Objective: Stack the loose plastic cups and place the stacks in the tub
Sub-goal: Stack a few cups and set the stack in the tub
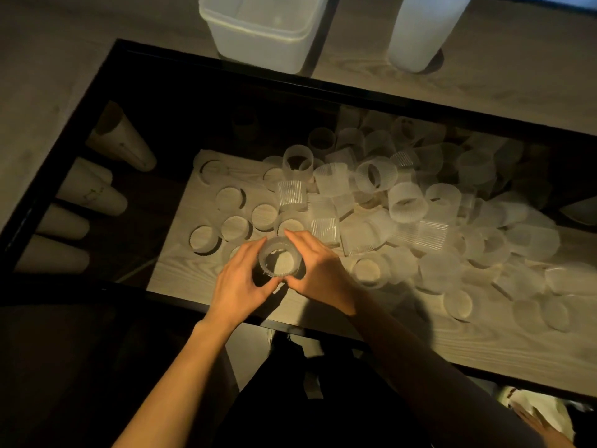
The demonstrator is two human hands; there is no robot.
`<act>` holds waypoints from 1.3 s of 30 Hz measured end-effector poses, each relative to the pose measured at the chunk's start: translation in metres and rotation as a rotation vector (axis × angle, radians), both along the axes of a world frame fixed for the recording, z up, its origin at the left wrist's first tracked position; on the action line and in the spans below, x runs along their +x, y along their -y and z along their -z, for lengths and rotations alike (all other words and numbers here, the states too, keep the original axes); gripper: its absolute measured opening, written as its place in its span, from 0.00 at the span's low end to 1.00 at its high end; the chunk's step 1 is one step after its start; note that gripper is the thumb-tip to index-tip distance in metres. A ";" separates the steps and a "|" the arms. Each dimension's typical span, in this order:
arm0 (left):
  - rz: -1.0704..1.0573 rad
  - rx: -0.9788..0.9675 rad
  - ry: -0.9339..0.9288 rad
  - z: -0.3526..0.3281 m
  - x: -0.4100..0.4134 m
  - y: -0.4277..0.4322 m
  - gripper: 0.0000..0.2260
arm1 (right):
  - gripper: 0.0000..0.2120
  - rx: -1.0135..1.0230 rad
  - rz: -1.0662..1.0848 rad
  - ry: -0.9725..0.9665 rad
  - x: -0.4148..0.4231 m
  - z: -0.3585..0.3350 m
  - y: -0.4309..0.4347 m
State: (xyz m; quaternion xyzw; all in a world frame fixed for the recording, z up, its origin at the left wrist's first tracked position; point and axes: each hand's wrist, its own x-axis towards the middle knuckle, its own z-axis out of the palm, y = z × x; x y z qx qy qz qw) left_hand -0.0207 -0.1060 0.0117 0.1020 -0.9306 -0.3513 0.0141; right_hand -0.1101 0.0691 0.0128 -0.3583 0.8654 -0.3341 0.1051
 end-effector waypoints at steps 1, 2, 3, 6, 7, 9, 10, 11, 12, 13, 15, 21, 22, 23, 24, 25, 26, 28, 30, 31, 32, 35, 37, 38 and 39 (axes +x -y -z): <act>-0.005 0.005 0.012 0.003 0.002 0.003 0.36 | 0.41 0.015 0.000 0.014 0.001 0.003 0.004; -0.009 0.011 0.023 0.006 0.003 0.004 0.36 | 0.41 0.034 -0.001 0.029 0.001 0.007 0.006; -0.013 0.021 0.033 0.009 0.004 0.005 0.36 | 0.41 0.056 -0.004 0.046 0.001 0.010 0.007; -0.045 0.080 0.055 0.013 0.004 0.006 0.36 | 0.41 0.107 -0.018 0.091 0.000 0.016 0.011; -0.053 0.095 0.060 0.013 0.003 0.006 0.35 | 0.41 0.118 -0.024 0.091 -0.001 0.016 0.012; -0.053 0.116 0.063 0.013 0.001 0.007 0.35 | 0.41 0.130 -0.026 0.083 -0.004 0.017 0.014; -0.049 0.129 0.064 0.014 0.000 0.008 0.35 | 0.42 0.139 -0.022 0.084 -0.005 0.018 0.014; -0.045 0.142 0.065 0.014 0.000 0.009 0.35 | 0.42 0.149 -0.016 0.083 -0.005 0.020 0.015; -0.043 0.150 0.065 0.015 0.000 0.010 0.35 | 0.41 0.155 -0.014 0.089 -0.006 0.020 0.016; -0.040 0.154 0.060 0.016 0.001 0.010 0.35 | 0.40 0.155 -0.014 0.095 -0.006 0.021 0.017; -0.029 0.162 0.046 0.019 0.000 0.011 0.34 | 0.39 0.159 -0.006 0.112 -0.006 0.024 0.017; -0.015 0.153 0.043 0.022 -0.002 0.011 0.33 | 0.40 0.147 0.025 0.165 -0.006 0.018 0.015; -0.019 0.152 0.040 0.023 -0.002 0.011 0.33 | 0.41 0.147 0.034 0.170 -0.006 0.020 0.014; -0.022 0.155 0.037 0.023 -0.002 0.010 0.33 | 0.40 0.146 0.034 0.161 -0.006 0.022 0.013; -0.024 0.160 0.037 0.023 -0.002 0.010 0.33 | 0.40 0.154 0.035 0.153 -0.006 0.023 0.011; -0.023 0.163 0.042 0.024 -0.002 0.009 0.33 | 0.40 0.167 0.032 0.152 -0.006 0.023 0.011; -0.023 0.164 0.051 0.025 -0.001 0.009 0.33 | 0.41 0.192 0.025 0.167 -0.006 0.023 0.011; -0.021 0.163 0.086 0.030 0.001 0.008 0.34 | 0.43 0.245 0.003 0.192 -0.005 0.025 0.012; -0.019 0.159 0.111 0.035 0.002 0.008 0.34 | 0.45 0.261 -0.016 0.195 -0.003 0.032 0.013; -0.012 0.146 0.111 0.037 0.003 0.007 0.34 | 0.45 0.261 -0.025 0.192 -0.003 0.038 0.012; -0.002 0.126 0.107 0.039 0.003 0.007 0.33 | 0.45 0.257 -0.030 0.192 -0.002 0.043 0.011; 0.027 0.053 0.107 0.039 0.001 0.005 0.33 | 0.50 0.214 -0.040 0.236 0.003 0.050 0.007; 0.048 0.016 0.107 0.038 -0.002 0.005 0.33 | 0.53 0.192 -0.041 0.278 0.006 0.048 0.004; 0.060 -0.004 0.111 0.038 -0.002 0.004 0.33 | 0.53 0.188 -0.032 0.284 0.006 0.047 0.004; 0.071 -0.024 0.119 0.038 -0.003 0.005 0.33 | 0.52 0.192 -0.026 0.294 0.006 0.044 0.004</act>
